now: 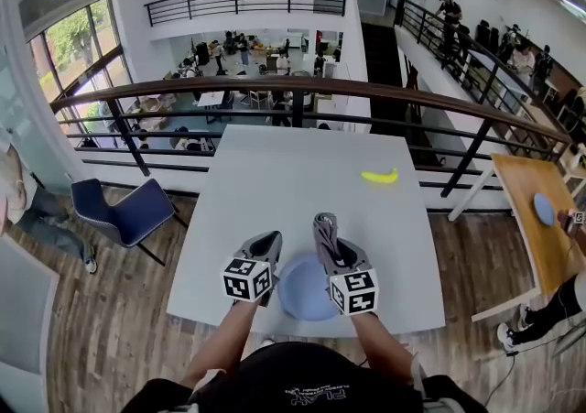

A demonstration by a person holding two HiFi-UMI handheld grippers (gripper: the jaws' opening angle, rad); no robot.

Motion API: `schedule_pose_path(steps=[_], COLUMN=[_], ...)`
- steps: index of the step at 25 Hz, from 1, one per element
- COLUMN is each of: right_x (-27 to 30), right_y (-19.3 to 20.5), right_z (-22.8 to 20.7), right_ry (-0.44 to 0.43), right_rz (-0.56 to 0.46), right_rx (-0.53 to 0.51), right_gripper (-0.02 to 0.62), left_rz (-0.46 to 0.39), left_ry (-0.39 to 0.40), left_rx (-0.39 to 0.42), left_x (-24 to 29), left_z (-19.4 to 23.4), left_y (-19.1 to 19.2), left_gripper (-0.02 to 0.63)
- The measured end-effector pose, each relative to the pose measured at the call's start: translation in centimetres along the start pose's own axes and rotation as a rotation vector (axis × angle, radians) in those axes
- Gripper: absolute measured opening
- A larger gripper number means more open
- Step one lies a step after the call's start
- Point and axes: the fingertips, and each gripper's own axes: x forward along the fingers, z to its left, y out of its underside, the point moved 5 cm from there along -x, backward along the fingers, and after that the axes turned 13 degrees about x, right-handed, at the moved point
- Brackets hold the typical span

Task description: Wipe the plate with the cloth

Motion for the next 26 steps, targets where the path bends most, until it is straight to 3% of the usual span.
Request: schedule_pose_path(steps=[4,13,26], right_x=[-0.4,-0.7,-0.2], right_y=[0.0,0.3,-1.5], right_z=[0.3,-0.2,0.4], right_ry=[0.000,0.012,0.013], right_rz=[-0.002,-0.006,-0.033], right_rx=[-0.013,0.002,0.006], right_gripper=[0.117,0.117,0.117], left_rz=[0.000,0.039,0.037], left_ry=[-0.005,-0.046,-0.050], left_rx=[-0.026,0.018,0.009], left_x=[-0.6,-0.9,-1.5], left_z=[0.1,-0.1,0.3], left_y=[-0.2,0.5,-0.1], left_gripper=[0.012,0.012,0.012])
